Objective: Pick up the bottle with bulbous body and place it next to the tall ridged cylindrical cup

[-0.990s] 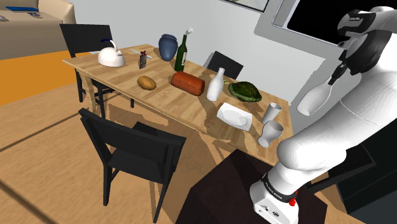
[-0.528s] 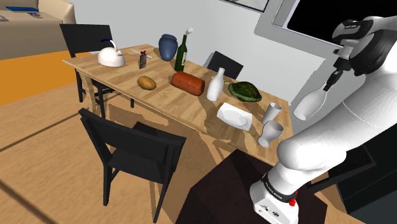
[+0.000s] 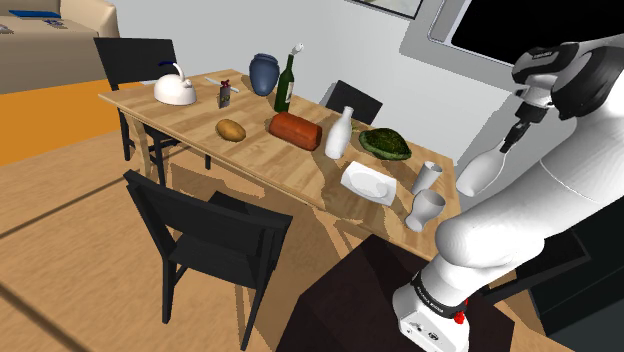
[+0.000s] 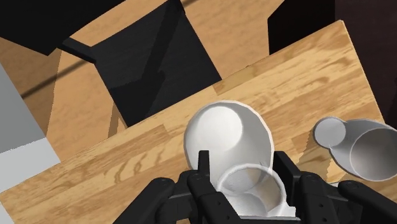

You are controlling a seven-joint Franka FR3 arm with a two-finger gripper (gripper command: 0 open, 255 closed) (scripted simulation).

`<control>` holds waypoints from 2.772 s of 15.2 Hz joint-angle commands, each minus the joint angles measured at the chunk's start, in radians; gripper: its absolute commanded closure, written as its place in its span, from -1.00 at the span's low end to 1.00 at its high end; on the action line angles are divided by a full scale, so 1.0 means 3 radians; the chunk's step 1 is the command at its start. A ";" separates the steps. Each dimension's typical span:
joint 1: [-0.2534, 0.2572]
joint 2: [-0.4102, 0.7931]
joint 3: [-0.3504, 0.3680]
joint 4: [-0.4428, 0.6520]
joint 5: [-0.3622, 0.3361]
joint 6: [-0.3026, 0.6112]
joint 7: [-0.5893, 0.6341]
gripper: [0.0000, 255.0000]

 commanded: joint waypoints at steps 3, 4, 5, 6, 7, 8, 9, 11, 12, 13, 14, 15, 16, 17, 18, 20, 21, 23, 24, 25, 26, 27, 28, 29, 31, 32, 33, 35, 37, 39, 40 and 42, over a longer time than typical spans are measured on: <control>-0.0006 0.0019 -0.0015 -0.0162 0.0007 0.0180 0.0006 1.00; -0.0008 0.0023 -0.0019 -0.0204 0.0007 0.0224 0.0008 1.00; -0.0009 0.0028 -0.0022 -0.0245 0.0008 0.0269 0.0009 1.00; -0.0011 0.0033 -0.0026 -0.0285 0.0010 0.0313 0.0011 1.00; -0.0012 0.0040 -0.0030 -0.0325 0.0012 0.0358 0.0011 1.00; -0.0014 0.0048 -0.0034 -0.0364 0.0016 0.0403 0.0011 1.00; -0.0015 0.0057 -0.0039 -0.0402 0.0020 0.0448 0.0011 1.00; -0.0018 0.0077 -0.0048 -0.0476 0.0030 0.0537 0.0008 1.00; -0.0020 0.0089 -0.0053 -0.0512 0.0036 0.0582 0.0006 1.00; -0.0021 0.0102 -0.0058 -0.0547 0.0043 0.0627 0.0003 1.00; -0.0023 0.0116 -0.0064 -0.0582 0.0050 0.0672 -0.0001 1.00; -0.0024 0.0131 -0.0069 -0.0615 0.0059 0.0717 -0.0005 1.00; -0.0026 0.0147 -0.0074 -0.0649 0.0068 0.0763 -0.0010 1.00; -0.0027 0.0164 -0.0079 -0.0681 0.0079 0.0808 -0.0015 1.00; -0.0029 0.0183 -0.0084 -0.0713 0.0090 0.0853 -0.0021 1.00; -0.0033 0.0233 -0.0097 -0.0789 0.0123 0.0967 -0.0040 1.00; -0.0032 0.0233 -0.0097 -0.0789 0.0123 0.0967 -0.0040 1.00; -0.0033 0.0233 -0.0097 -0.0789 0.0123 0.0967 -0.0040 1.00; -0.0033 0.0233 -0.0097 -0.0789 0.0123 0.0967 -0.0040 1.00; -0.0033 0.0233 -0.0097 -0.0789 0.0123 0.0967 -0.0040 1.00; -0.0033 0.0233 -0.0097 -0.0789 0.0123 0.0967 -0.0040 1.00; -0.0033 0.0233 -0.0097 -0.0789 0.0123 0.0967 -0.0040 1.00; -0.0033 0.0233 -0.0097 -0.0789 0.0123 0.0967 -0.0040 1.00; -0.0033 0.0232 -0.0097 -0.0790 0.0123 0.0967 -0.0039 -1.00; -0.0033 0.0232 -0.0097 -0.0790 0.0123 0.0967 -0.0039 -1.00; -0.0033 0.0232 -0.0097 -0.0790 0.0122 0.0967 -0.0039 -1.00; -0.0033 0.0232 -0.0097 -0.0790 0.0122 0.0967 -0.0039 -1.00; -0.0024 0.0184 -0.0082 -0.0713 0.0091 0.0854 -0.0015 -1.00; -0.0009 0.0105 -0.0050 -0.0548 0.0045 0.0627 0.0023 -1.00; -0.0004 0.0081 -0.0037 -0.0478 0.0033 0.0538 0.0033 -1.00; -0.0004 0.0081 -0.0037 -0.0478 0.0033 0.0538 0.0033 -1.00; -0.0004 0.0081 -0.0037 -0.0478 0.0033 0.0538 0.0033 -1.00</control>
